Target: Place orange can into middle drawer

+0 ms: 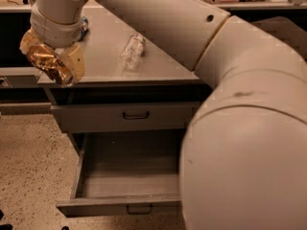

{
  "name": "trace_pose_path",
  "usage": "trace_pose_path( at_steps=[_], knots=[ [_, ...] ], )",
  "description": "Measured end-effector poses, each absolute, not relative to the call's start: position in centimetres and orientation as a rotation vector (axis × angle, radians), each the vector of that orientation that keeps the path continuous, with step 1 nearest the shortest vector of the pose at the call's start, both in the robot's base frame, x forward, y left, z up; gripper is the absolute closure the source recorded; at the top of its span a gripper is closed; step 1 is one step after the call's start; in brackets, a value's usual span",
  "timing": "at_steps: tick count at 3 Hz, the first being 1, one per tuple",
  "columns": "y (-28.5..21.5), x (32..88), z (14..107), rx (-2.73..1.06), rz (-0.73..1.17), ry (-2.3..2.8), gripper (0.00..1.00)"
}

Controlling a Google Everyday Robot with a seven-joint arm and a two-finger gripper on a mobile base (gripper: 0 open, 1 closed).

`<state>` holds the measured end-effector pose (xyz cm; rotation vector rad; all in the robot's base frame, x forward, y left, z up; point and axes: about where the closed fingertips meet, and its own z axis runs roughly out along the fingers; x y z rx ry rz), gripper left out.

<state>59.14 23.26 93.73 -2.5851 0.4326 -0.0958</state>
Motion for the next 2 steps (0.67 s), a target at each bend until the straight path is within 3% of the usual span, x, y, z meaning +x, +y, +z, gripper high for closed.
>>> trace_pose_path(
  at_steps=[1, 2],
  knots=[
    [19.2, 54.7, 90.1, -2.679, -0.013, 0.388, 1.0],
    [15.6, 53.2, 89.1, -2.698, -0.13, 0.373, 1.0]
  ],
)
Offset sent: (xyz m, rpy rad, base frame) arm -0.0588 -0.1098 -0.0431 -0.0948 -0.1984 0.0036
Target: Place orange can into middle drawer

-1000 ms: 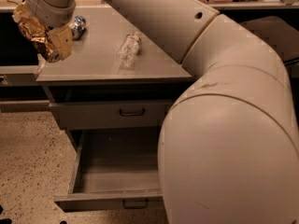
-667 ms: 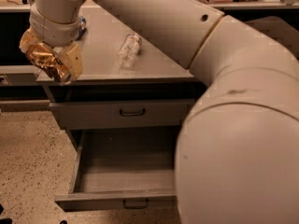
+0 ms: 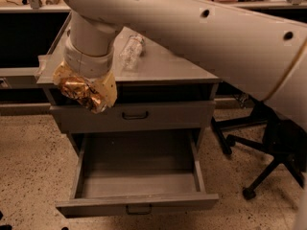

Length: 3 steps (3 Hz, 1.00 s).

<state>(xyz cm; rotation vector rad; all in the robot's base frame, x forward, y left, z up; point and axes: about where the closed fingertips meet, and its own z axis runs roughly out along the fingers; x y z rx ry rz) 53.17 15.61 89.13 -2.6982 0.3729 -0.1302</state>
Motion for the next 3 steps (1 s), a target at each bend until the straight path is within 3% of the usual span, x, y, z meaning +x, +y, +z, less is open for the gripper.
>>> trace_pose_path(
  at_steps=[2, 3],
  knots=[
    [16.4, 53.8, 86.3, -2.802, -0.127, 0.282, 1.0],
    [13.9, 51.9, 81.1, -2.879, -0.155, 0.15, 1.0]
  ],
)
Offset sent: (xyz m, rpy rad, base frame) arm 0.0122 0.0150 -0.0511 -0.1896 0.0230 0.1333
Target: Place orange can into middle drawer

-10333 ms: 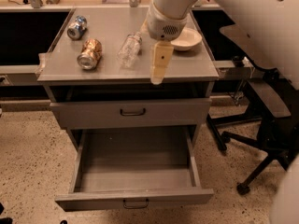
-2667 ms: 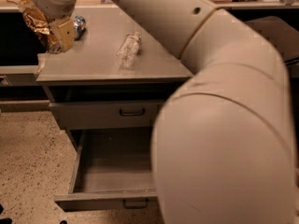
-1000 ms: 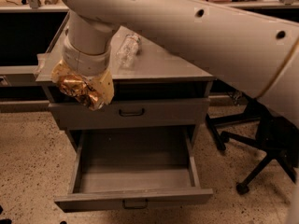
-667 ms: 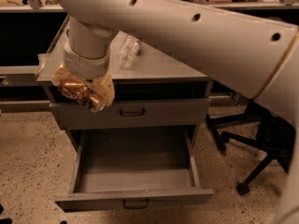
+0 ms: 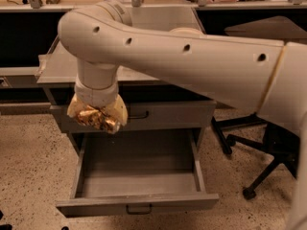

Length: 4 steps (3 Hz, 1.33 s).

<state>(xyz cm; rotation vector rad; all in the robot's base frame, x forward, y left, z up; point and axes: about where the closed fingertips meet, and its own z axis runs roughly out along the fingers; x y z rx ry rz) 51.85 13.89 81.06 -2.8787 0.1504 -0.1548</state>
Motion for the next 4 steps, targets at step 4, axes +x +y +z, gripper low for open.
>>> trace_pose_path(
  at_steps=[4],
  knots=[
    [4.4, 49.0, 66.6, -3.126, -0.087, 0.194, 1.0]
  ],
)
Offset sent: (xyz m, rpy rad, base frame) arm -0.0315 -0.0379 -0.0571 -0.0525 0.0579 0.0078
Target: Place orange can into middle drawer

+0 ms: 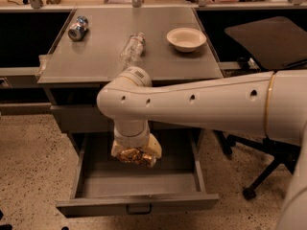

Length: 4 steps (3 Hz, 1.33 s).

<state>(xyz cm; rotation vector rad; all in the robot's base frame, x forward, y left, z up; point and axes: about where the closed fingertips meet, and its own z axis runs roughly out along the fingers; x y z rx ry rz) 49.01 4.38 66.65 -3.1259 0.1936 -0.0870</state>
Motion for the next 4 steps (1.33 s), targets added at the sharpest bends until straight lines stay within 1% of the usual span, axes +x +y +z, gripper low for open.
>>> trace_pose_path(
  at_steps=[1, 2, 3, 4],
  knots=[
    [0.1, 49.8, 58.5, -3.15, -0.102, 0.131, 1.0],
    [-0.3, 50.6, 58.1, -3.133, -0.156, 0.142, 1.0],
    [-0.1, 50.9, 57.9, -3.138, -0.164, 0.131, 1.0],
    [0.9, 52.5, 57.2, -3.163, -0.199, 0.077, 1.0]
  ],
)
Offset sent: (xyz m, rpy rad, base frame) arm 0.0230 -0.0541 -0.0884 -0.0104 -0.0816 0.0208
